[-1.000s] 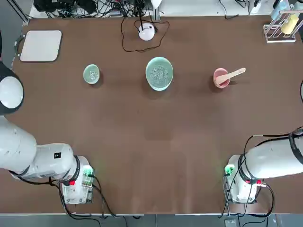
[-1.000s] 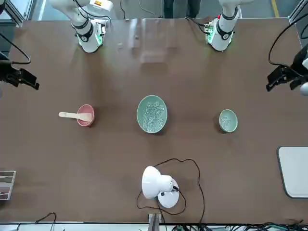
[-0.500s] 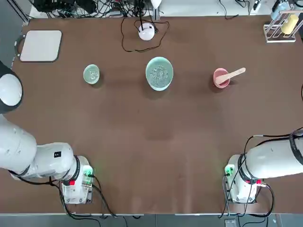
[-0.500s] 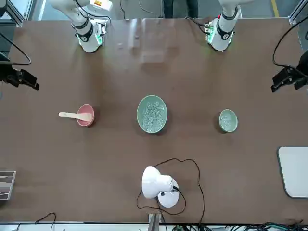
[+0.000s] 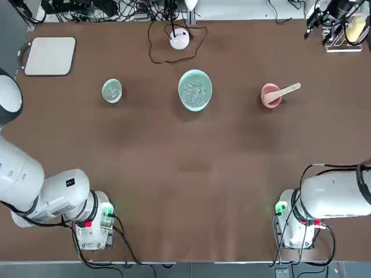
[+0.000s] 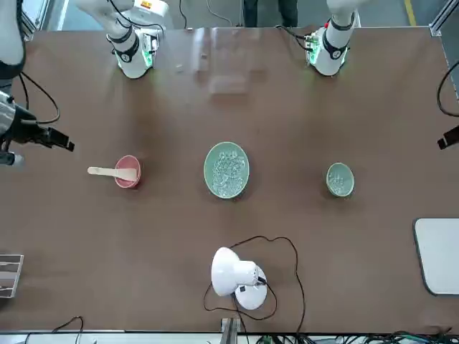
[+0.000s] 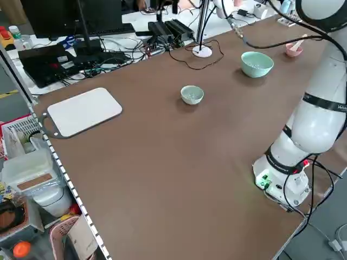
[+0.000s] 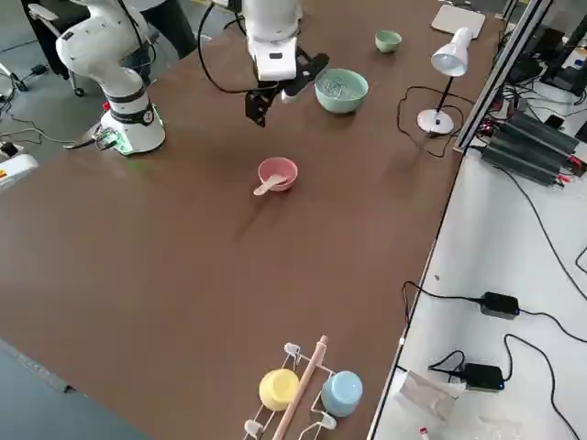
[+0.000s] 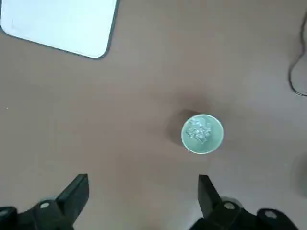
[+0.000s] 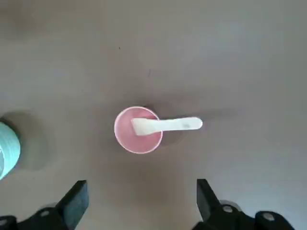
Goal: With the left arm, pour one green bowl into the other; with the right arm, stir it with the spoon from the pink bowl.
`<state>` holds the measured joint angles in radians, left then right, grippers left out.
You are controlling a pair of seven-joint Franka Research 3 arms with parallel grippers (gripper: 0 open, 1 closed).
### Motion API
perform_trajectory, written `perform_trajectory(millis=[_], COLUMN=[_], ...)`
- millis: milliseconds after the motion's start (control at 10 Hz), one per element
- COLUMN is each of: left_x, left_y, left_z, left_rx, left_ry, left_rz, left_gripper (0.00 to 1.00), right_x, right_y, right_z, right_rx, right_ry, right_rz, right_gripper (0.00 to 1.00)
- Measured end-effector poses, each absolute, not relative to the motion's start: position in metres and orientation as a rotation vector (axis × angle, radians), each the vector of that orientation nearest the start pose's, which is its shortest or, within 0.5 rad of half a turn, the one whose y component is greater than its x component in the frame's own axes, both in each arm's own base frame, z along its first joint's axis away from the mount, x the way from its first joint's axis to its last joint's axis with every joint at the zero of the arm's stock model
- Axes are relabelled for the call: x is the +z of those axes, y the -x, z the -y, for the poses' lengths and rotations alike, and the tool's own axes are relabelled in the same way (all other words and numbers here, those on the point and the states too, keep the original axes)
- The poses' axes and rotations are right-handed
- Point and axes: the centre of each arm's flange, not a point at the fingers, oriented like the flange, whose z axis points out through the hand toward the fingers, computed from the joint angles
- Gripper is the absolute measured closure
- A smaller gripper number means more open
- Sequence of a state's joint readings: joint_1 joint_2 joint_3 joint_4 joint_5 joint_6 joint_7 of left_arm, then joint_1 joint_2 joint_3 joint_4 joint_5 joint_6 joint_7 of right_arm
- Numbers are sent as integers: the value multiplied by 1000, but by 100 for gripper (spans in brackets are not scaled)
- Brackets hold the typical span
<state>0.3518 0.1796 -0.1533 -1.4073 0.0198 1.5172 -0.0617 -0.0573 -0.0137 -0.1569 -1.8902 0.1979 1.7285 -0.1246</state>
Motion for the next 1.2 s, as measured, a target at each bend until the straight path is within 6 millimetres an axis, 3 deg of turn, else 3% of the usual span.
perform_trajectory(millis=[200, 500, 600, 800, 1200], left_x=[545, 453, 425, 382, 297], left_y=[-605, -611, -605, -592, -565], left_z=[-139, -147, -153, -156, -116], left_rx=[146, 129, 110, 105, 166], left_ry=[3135, 3155, 3179, 3245, 3312], left_rz=[417, 335, 282, 201, 64], left_gripper=[0, 4, 5, 7, 14], right_x=[453, 386, 363, 323, 252], right_y=[-514, -509, -508, -513, -515], right_z=[138, 177, 187, 186, 206], right_rx=[221, 244, 257, 278, 167], right_ry=[2834, 2681, 2644, 2588, 2405], right_rz=[-88, 23, 45, 138, 237], right_gripper=[1, 3, 4, 5, 5])
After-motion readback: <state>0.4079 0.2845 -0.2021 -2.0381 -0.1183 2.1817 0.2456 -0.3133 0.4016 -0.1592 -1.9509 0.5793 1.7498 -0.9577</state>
